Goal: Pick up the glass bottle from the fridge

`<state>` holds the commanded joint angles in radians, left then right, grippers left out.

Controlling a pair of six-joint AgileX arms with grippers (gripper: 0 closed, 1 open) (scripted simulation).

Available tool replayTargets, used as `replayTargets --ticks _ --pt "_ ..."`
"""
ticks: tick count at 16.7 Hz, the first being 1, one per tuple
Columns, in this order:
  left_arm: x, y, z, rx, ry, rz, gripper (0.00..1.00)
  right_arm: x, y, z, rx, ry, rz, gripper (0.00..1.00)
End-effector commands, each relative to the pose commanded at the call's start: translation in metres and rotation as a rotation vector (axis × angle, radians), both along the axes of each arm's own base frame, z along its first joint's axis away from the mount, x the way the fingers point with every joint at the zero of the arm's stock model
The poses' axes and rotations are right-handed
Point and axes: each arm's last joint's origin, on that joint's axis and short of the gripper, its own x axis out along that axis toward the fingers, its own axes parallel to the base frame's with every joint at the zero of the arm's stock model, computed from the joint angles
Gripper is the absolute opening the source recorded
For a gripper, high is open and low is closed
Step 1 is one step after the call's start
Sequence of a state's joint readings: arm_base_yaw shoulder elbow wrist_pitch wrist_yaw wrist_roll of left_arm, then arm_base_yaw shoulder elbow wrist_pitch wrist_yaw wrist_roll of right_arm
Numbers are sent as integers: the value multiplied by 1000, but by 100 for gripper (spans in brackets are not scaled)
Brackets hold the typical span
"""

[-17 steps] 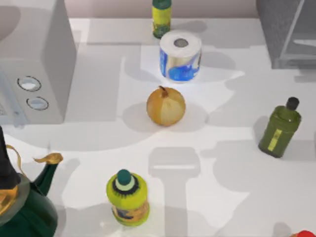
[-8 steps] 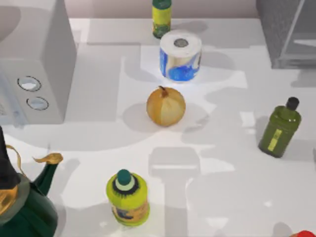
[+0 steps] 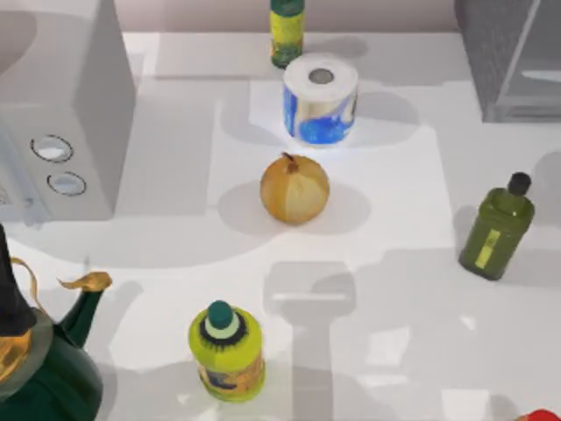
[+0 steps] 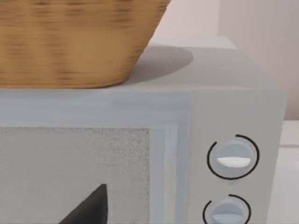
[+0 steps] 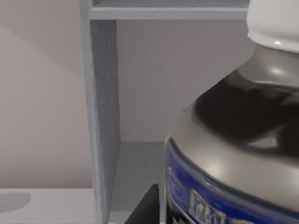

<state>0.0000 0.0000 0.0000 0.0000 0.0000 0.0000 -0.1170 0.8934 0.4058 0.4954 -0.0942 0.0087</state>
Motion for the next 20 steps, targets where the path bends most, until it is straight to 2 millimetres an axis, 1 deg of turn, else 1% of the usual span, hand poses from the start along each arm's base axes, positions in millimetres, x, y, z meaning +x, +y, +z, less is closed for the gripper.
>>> replayTargets --ticks 2,4,5,7,10,12,17,20 --pt "0 0 0 0 0 0 100 -33 7 -10 2 -3 2 0" --pt "0 0 0 0 0 0 100 -60 12 -27 4 -4 5 0" --pt "0 0 0 0 0 0 100 -70 14 -36 4 -5 7 0" --pt "0 0 0 0 0 0 100 -84 16 -54 5 -3 10 0" --pt "0 0 0 0 0 0 100 -94 19 -75 5 3 15 0" --pt "0 0 0 0 0 0 100 -96 19 -82 5 6 16 0" --pt "0 0 0 0 0 0 100 -97 20 -84 5 7 17 0" --pt "0 0 0 0 0 0 100 -96 20 -82 6 2 16 0"
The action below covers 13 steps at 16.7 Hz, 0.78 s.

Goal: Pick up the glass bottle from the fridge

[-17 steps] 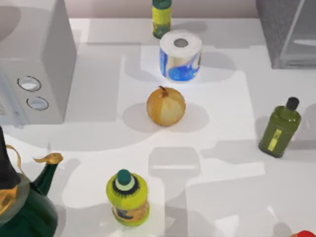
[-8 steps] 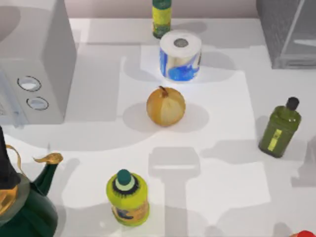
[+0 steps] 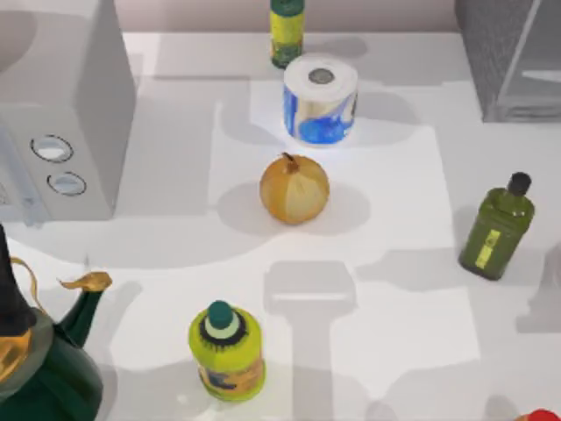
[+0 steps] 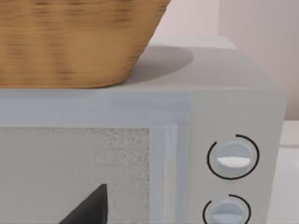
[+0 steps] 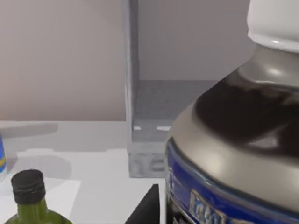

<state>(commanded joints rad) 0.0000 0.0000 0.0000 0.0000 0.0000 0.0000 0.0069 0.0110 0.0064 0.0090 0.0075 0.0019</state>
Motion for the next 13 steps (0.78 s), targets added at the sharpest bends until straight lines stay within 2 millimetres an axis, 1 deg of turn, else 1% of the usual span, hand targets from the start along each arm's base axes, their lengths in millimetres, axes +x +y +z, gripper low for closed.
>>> replayTargets --ticks 4,7,10,13 --pt "0 0 0 0 0 0 100 4 11 20 8 -46 5 0" --pt "0 0 0 0 0 0 100 13 28 36 28 -53 6 0" --pt "0 0 0 0 0 0 100 25 58 42 37 -11 6 0" --pt "0 0 0 0 0 0 100 32 100 35 9 51 6 0"
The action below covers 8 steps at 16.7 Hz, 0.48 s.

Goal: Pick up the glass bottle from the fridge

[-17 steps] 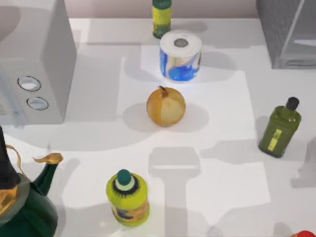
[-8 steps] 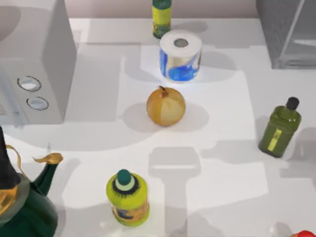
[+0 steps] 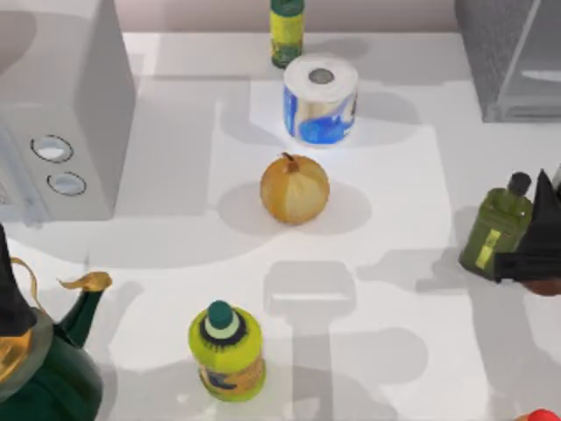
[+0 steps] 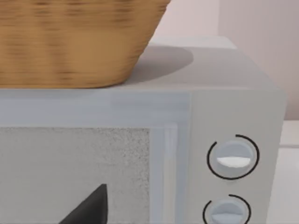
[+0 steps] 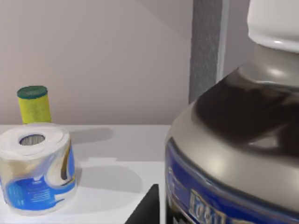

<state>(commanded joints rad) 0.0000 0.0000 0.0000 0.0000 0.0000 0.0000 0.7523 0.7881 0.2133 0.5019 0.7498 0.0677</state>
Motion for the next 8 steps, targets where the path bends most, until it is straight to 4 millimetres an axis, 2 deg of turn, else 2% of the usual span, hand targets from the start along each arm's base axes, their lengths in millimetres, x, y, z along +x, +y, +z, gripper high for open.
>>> replayTargets --ticks 3,8 --pt "0 0 0 0 0 0 100 -9 47 -15 -48 29 0 0" --pt "0 0 0 0 0 0 100 -50 114 -38 -70 -10 -3 0"
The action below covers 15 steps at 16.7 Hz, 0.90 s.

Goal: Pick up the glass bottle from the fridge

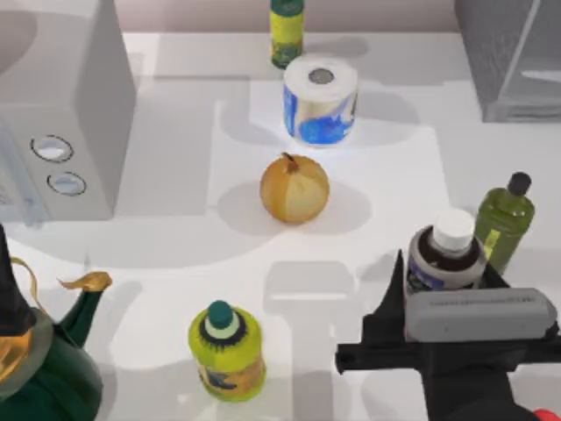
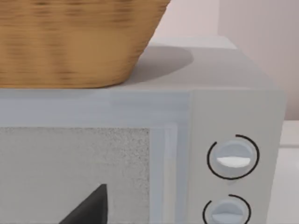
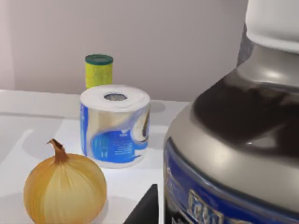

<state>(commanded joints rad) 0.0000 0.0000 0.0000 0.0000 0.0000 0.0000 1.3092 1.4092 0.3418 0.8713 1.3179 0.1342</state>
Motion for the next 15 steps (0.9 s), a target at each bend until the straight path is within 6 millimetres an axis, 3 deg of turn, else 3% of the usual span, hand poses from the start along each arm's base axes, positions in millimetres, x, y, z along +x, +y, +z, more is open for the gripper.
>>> replayTargets --ticks 3,6,11,15 --pt "0 0 0 0 0 0 100 -26 23 -8 28 -29 -1 0" --pt "0 0 0 0 0 0 100 -38 32 -10 48 -41 -2 0" --pt "0 0 0 0 0 0 100 -37 31 -12 43 -40 -2 0" --pt "0 0 0 0 0 0 100 -25 34 -27 16 -33 1 0"
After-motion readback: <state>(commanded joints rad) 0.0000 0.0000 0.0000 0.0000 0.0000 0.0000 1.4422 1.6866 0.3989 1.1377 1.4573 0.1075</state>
